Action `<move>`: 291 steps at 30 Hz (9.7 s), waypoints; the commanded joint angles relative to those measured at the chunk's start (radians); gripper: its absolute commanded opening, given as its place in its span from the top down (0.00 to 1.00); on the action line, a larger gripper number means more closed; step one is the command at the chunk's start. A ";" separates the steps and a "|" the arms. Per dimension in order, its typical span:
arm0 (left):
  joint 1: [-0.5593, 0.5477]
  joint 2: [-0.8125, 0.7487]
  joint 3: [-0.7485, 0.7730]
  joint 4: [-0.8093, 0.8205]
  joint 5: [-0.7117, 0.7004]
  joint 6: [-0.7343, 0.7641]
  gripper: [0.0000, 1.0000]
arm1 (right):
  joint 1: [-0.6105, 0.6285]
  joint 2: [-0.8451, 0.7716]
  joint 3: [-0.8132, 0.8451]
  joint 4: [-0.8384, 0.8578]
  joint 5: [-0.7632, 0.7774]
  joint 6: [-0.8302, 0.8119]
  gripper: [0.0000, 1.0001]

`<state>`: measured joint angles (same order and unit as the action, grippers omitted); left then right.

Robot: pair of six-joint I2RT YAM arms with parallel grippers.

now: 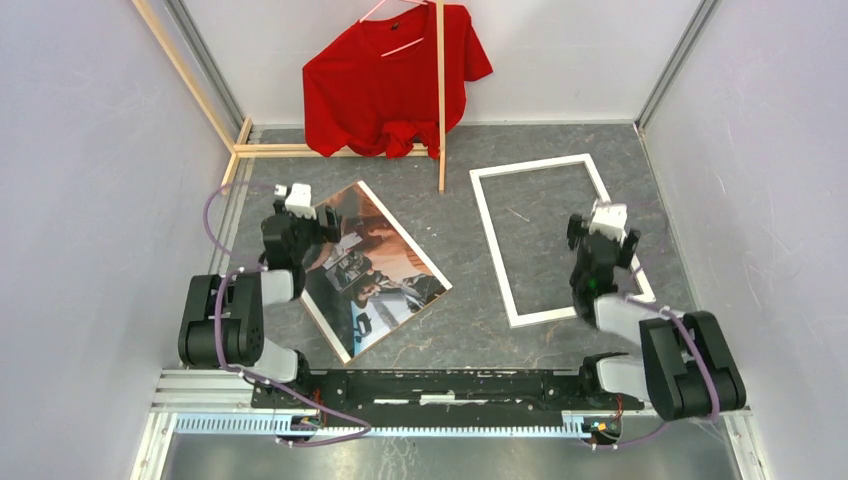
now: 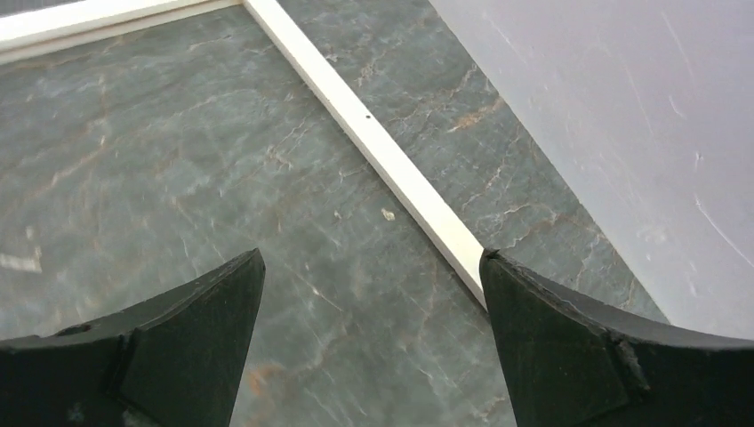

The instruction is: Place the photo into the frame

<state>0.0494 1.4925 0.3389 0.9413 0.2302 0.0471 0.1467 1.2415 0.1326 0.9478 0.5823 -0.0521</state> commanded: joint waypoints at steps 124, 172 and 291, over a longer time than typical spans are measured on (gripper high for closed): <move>-0.621 0.066 1.039 -1.103 -0.094 -0.159 0.00 | 0.631 -0.344 0.686 -0.896 -0.624 1.426 0.76; -0.769 0.241 1.163 -1.171 -0.185 -0.021 0.00 | 0.317 0.004 1.418 -1.799 -0.422 0.471 0.56; -0.574 0.089 0.909 -1.336 -0.150 0.238 0.00 | 0.292 0.037 0.674 -1.143 -0.444 0.520 0.35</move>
<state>-0.6540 1.7031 1.1717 -0.3019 0.0563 0.2874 0.3237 1.1969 0.6899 -0.3252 0.1936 0.4332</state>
